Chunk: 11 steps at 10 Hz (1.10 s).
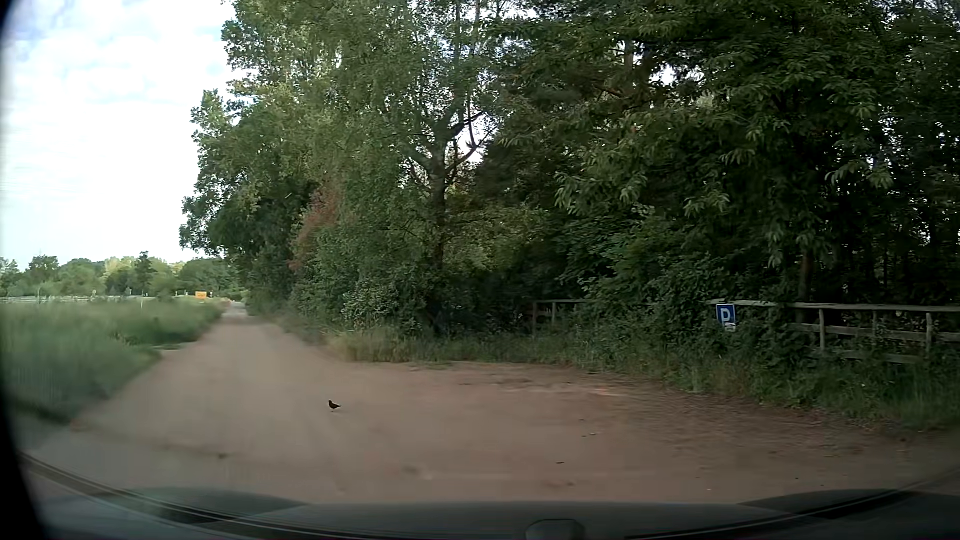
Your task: Follow the waypoints while adhering to traffic rules and regulations
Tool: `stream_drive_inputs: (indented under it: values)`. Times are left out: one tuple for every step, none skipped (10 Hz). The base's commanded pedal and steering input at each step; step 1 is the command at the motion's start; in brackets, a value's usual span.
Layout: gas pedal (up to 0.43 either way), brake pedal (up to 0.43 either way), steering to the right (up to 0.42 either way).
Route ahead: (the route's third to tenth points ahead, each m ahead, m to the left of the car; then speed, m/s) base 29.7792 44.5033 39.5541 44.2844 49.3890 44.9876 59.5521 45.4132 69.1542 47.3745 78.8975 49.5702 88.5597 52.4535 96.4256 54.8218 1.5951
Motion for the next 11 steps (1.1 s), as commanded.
stream_drive_inputs:
  values:
    - [0.0,0.03,-0.613]
    - [0.0,0.03,-0.603]
    - [0.0,0.03,-0.589]
    - [0.0,0.03,-0.578]
    - [0.0,0.03,-0.567]
    - [0.0,0.03,-0.538]
    - [0.0,0.024,-0.508]
    - [0.0,0.03,-0.477]
    - [0.0,0.03,-0.456]
    - [0.0,0.03,-0.438]
    - [0.0,0.03,-0.416]
